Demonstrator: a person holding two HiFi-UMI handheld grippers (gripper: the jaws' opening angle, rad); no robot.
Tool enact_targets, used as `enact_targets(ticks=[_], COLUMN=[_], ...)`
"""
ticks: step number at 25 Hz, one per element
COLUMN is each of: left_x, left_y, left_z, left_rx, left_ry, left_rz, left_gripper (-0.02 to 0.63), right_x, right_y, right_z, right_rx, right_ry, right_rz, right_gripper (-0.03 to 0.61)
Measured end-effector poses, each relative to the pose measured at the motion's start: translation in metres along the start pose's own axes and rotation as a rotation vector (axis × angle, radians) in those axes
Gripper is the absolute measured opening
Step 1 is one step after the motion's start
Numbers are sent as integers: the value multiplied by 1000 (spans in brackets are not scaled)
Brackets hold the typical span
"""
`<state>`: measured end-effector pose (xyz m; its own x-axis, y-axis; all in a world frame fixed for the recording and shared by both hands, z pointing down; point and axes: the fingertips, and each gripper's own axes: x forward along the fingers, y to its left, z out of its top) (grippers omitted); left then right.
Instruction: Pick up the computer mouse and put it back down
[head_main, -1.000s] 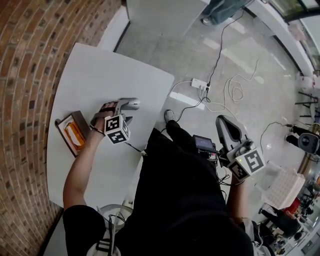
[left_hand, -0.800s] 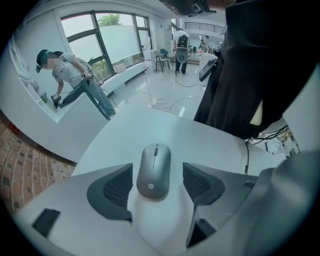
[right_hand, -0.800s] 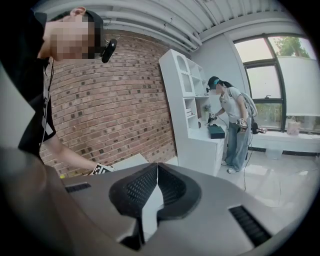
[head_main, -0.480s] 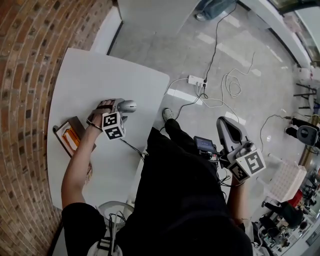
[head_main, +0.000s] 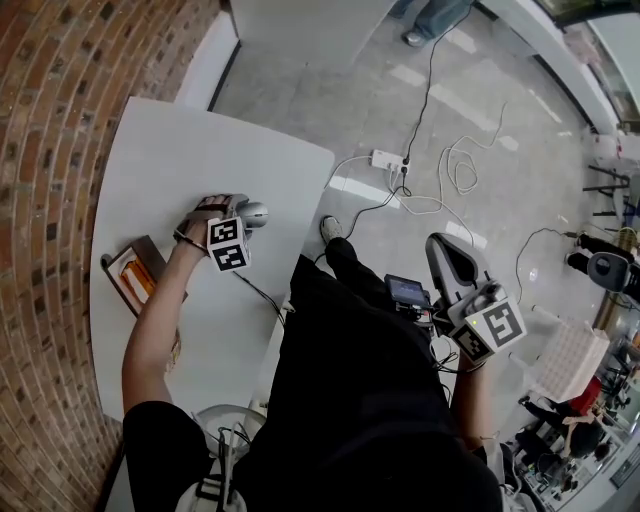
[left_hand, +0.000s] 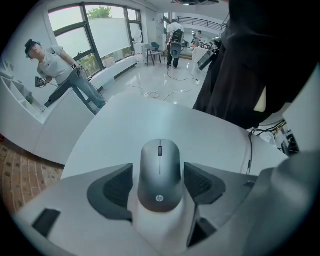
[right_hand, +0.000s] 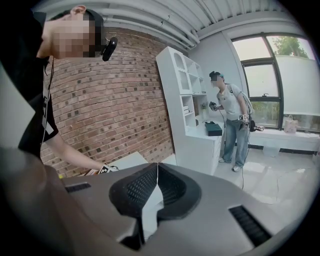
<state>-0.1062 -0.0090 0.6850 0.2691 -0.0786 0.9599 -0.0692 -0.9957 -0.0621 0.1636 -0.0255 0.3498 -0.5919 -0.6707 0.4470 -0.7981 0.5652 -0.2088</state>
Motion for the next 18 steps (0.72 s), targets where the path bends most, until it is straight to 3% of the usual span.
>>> enact_targets(ticks=[13, 18], left_x=[12, 13], left_y=[-3, 0], left_z=[-7, -1], left_rx=[2, -14], left_ry=[22, 18], left_rz=[-134, -133], left_gripper=[318, 304], right_x=[-6, -9], right_y=[-8, -12], right_z=[-11, -10], right_rx=[4, -2], right_ry=[28, 25], right_rz=[-37, -40], right_gripper=[17, 17])
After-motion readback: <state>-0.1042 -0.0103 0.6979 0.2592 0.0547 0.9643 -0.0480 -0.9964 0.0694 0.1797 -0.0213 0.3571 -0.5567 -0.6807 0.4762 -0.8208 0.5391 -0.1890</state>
